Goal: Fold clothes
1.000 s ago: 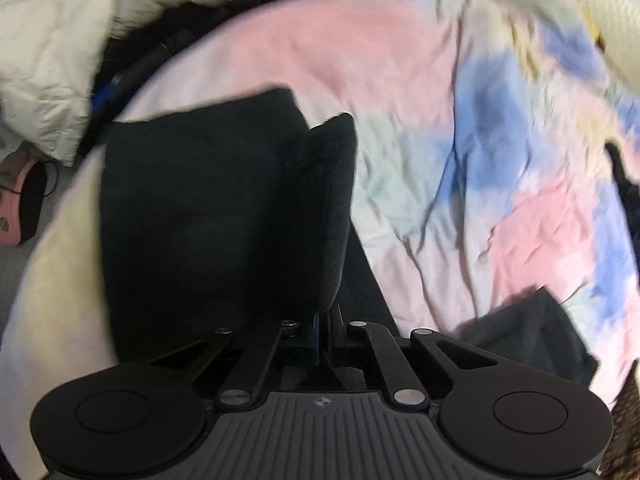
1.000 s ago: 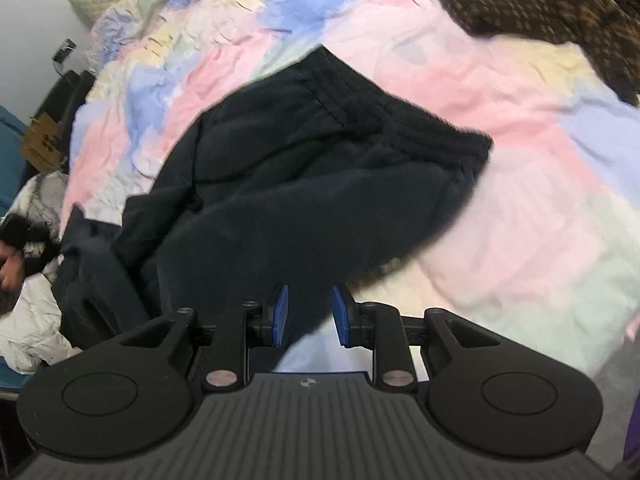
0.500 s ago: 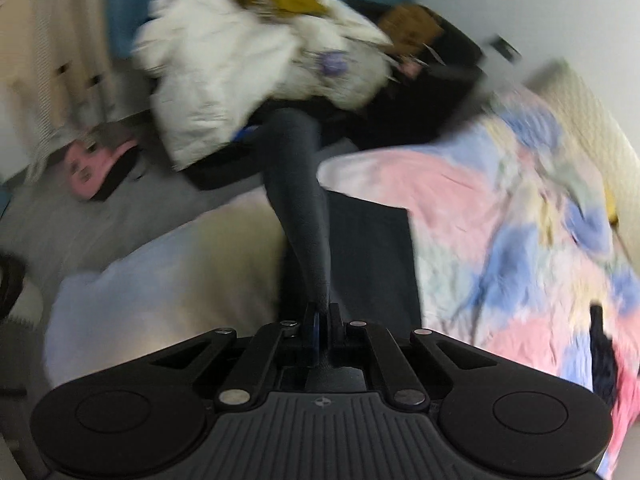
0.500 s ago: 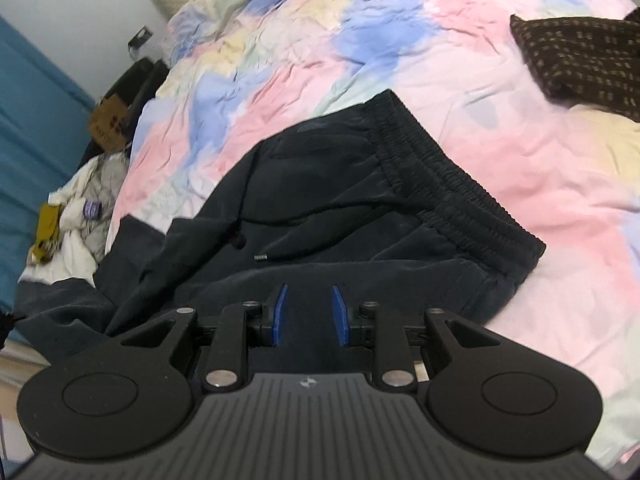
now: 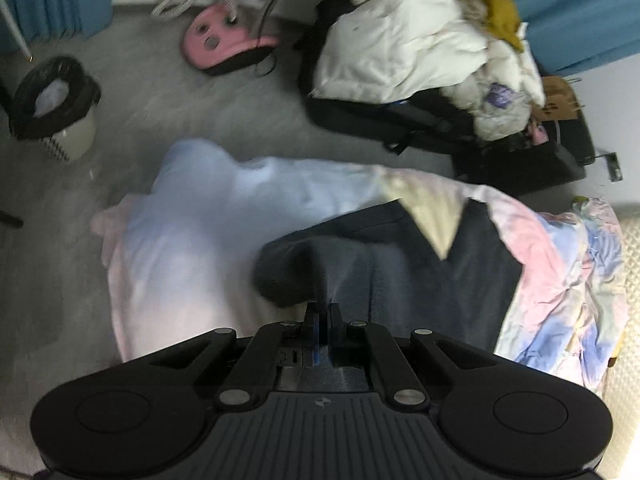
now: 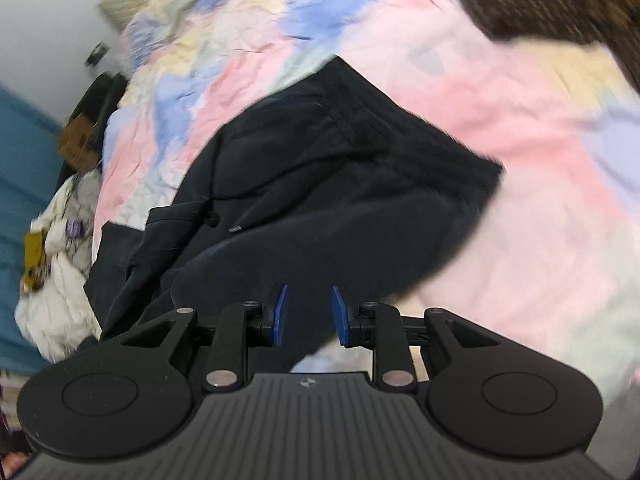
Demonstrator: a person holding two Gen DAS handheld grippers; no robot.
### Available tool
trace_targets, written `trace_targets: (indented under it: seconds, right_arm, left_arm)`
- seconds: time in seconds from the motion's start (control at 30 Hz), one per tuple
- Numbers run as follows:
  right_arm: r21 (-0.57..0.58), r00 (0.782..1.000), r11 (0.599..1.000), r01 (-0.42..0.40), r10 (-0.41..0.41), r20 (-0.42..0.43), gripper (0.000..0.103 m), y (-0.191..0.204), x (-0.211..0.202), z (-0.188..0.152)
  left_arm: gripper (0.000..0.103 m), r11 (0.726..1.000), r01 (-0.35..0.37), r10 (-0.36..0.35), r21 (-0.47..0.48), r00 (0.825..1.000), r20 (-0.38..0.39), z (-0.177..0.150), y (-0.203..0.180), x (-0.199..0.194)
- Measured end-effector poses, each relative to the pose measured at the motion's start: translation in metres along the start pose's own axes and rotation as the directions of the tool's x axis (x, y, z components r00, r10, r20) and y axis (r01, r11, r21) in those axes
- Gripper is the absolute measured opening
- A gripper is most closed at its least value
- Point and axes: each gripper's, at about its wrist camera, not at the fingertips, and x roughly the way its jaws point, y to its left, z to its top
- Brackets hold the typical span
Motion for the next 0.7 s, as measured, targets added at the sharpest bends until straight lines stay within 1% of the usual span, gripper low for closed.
trace_targets:
  seconds: [0.07,0.2,0.27,0.3,0.33,0.4,0.47,0.57,0.67,0.7]
  right_arm:
    - [0.039,1.0,0.999,0.016,-0.016,0.005,0.027,-0.004,-0.002,-0.011]
    - [0.088,0.999,0.996,0.031,-0.034,0.033,0.027,-0.006,-0.01,-0.028]
    - [0.119,0.998,0.992,0.031,-0.038,0.052,0.027,-0.009,-0.012,-0.032]
    - [0.134,0.997,0.99,0.032,-0.04,0.061,0.027,-0.01,-0.013,-0.034]
    - [0.149,0.997,0.988,0.032,-0.043,0.07,0.027,-0.011,-0.014,-0.036]
    - [0.183,0.995,0.983,0.022,-0.039,0.087,0.027,-0.018,-0.013,-0.034]
    - [0.215,0.994,0.977,0.014,-0.037,0.102,0.027,-0.026,-0.009,-0.03]
    - [0.255,0.992,0.967,0.006,-0.038,0.118,0.028,-0.042,0.001,-0.019]
    - [0.283,0.993,0.959,0.012,-0.045,0.113,0.031,-0.062,0.016,-0.004]
    - [0.291,0.993,0.957,0.014,-0.048,0.109,0.034,-0.069,0.021,0.001]
  left_arm:
    - [0.004,1.0,0.013,-0.013,0.008,0.999,-0.03,0.0,0.009,0.006]
    - [0.007,0.997,0.046,-0.041,0.067,0.997,-0.071,-0.003,0.011,0.007]
    - [0.017,0.994,0.065,-0.058,0.088,0.995,-0.082,-0.005,0.012,0.003]
    - [0.019,0.993,0.072,-0.064,0.095,0.994,-0.083,-0.007,0.011,0.0]
    - [0.025,0.992,0.075,-0.067,0.097,0.995,-0.08,-0.009,0.009,-0.004]
    - [0.031,0.991,0.082,-0.075,0.106,0.995,-0.071,-0.014,0.006,-0.013]
    - [0.045,0.99,0.083,-0.076,0.118,0.995,-0.058,-0.019,0.001,-0.021]
    - [0.051,0.989,0.076,-0.072,0.128,0.997,-0.037,-0.032,-0.006,-0.035]
    - [0.058,0.989,0.065,-0.063,0.133,0.998,-0.021,-0.048,-0.014,-0.047]
    - [0.059,0.989,0.061,-0.059,0.134,0.998,-0.017,-0.054,-0.017,-0.052]
